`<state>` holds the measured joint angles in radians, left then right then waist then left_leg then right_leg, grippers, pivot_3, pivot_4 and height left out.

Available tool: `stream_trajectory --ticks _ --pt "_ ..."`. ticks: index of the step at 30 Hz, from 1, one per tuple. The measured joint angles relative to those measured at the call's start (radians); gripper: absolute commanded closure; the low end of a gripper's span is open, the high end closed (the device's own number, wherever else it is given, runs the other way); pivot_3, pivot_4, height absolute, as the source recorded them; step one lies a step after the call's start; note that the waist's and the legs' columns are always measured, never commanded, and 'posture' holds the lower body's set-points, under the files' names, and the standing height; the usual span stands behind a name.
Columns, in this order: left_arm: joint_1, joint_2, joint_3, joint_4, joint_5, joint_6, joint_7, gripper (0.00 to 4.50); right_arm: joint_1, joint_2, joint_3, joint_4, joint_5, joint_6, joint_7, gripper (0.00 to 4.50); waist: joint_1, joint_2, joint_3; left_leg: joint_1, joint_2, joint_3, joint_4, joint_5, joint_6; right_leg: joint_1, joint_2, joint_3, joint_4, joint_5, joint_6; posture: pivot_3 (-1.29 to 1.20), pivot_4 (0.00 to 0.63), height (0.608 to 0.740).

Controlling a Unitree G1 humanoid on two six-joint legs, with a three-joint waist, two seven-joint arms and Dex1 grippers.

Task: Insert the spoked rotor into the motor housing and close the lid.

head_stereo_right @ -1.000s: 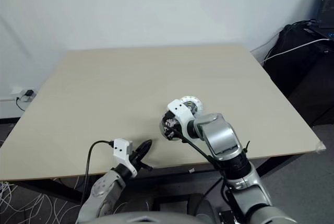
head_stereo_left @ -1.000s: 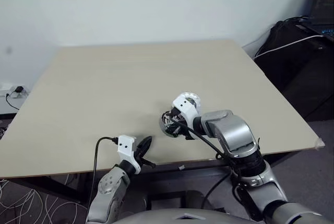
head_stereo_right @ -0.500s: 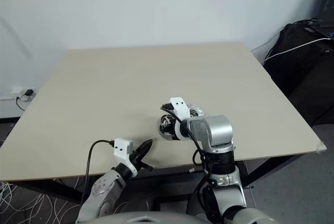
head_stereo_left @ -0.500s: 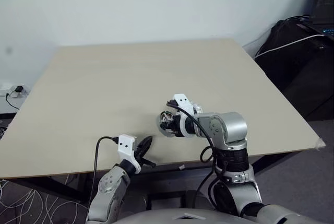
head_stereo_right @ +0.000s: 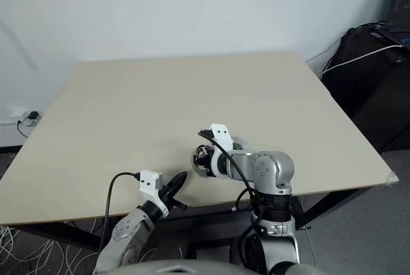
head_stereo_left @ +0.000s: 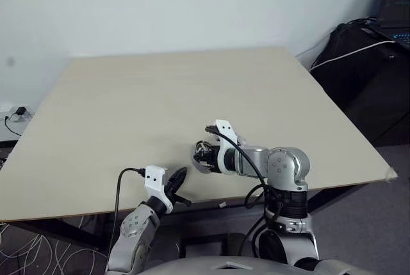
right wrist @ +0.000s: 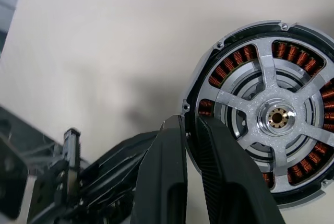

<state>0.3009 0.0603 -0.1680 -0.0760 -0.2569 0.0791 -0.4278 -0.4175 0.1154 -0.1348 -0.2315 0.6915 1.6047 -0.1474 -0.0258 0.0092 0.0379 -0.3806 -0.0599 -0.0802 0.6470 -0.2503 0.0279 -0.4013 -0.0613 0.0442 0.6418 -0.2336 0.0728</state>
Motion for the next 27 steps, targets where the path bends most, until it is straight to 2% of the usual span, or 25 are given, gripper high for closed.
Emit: stream_trajectory --ticks 7,14,19,24,27 --pt "0.000 0.000 0.001 0.006 0.000 0.000 -0.007 4.50 0.001 -0.007 -0.030 0.051 0.218 0.000 -0.251 4.39 -0.002 0.000 0.000 0.000 0.000 0.000 0.000 0.000 0.001 0.000 0.000 0.000 0.000 0.000 0.000 0.00 0.000 0.740" --pt "-0.001 0.000 0.002 0.016 0.000 0.000 -0.010 4.50 -0.006 0.006 -0.041 0.100 0.356 0.000 -0.413 4.39 -0.006 0.001 0.000 0.000 0.000 0.000 0.000 0.000 0.002 0.001 0.001 0.000 -0.001 0.000 0.000 0.00 0.000 0.740" --pt "-0.002 0.000 0.002 0.018 -0.001 0.000 -0.010 4.50 -0.035 0.031 -0.072 0.144 0.364 0.000 -0.452 4.39 -0.010 0.001 0.000 0.000 0.001 0.000 0.000 0.000 0.002 0.002 0.001 0.000 -0.001 -0.001 0.001 0.00 0.000 0.740" --pt "-0.004 0.000 0.002 0.019 -0.001 0.000 -0.011 4.50 -0.076 0.037 -0.104 0.205 0.291 -0.002 -0.399 4.39 -0.010 0.001 0.000 0.002 0.001 0.001 0.000 0.000 0.002 0.003 0.001 0.000 -0.001 -0.001 0.001 0.00 0.000 0.740" --pt "-0.004 0.001 0.002 0.020 0.000 0.000 -0.011 4.50 -0.087 0.036 -0.104 0.236 0.242 -0.015 -0.355 3.43 -0.010 0.001 0.000 0.002 0.001 0.001 0.001 0.001 0.002 0.004 0.001 0.000 -0.002 -0.001 0.002 0.00 0.000 0.740"
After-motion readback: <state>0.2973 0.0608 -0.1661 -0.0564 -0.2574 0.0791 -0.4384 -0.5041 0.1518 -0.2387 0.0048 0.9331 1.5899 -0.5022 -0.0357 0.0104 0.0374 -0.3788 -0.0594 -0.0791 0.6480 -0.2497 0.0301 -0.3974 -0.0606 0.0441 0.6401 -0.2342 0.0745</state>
